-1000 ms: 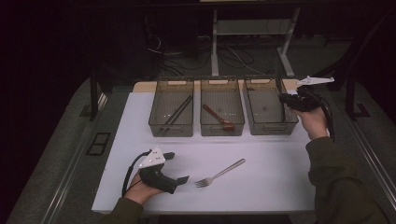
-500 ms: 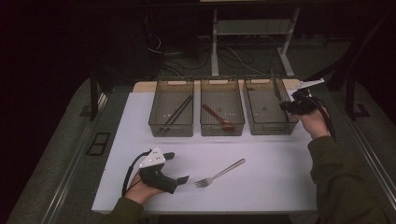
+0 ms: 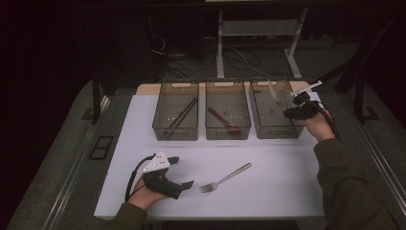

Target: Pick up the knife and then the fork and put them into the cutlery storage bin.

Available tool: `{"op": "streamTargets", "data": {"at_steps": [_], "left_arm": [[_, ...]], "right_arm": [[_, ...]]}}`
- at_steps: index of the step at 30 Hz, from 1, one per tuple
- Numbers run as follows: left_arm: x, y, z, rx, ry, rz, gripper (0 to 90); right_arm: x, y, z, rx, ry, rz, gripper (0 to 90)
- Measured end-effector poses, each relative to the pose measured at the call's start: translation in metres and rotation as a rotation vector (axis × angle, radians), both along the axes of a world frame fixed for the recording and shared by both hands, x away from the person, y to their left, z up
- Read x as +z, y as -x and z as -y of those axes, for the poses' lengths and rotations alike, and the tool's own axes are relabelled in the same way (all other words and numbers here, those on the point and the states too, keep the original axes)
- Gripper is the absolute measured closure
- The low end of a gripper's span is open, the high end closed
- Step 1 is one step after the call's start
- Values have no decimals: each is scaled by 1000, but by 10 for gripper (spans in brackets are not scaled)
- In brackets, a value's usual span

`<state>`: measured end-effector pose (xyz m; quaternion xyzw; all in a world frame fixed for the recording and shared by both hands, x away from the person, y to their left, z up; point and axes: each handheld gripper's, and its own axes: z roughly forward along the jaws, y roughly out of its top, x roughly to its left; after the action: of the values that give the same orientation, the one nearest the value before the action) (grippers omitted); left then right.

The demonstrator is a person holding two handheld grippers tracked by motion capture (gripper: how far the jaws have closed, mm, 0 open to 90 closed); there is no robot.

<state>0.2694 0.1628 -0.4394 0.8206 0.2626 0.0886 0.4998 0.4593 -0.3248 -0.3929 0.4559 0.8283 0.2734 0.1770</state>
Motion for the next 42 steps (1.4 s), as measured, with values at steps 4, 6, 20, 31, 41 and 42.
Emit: {"op": "streamTargets", "data": {"at_steps": [4, 6, 20, 31, 41, 42], "left_arm": [[0, 0, 0, 1, 2, 1, 0], [0, 0, 0, 0, 0, 0, 0], [0, 0, 0, 0, -3, -3, 0], [0, 0, 1, 2, -7, -6, 0], [0, 1, 1, 2, -5, -6, 0], [0, 0, 1, 2, -5, -5, 0]], "right_arm": [[3, 1, -1, -4, -27, 14, 714], [4, 2, 0, -3, -35, 20, 683], [31, 27, 8, 19, -293, 113, 405], [40, 62, 6, 58, -357, 191, 351], [34, 99, -8, 133, -361, 192, 431], [32, 102, -9, 144, -363, 190, 448]]}}
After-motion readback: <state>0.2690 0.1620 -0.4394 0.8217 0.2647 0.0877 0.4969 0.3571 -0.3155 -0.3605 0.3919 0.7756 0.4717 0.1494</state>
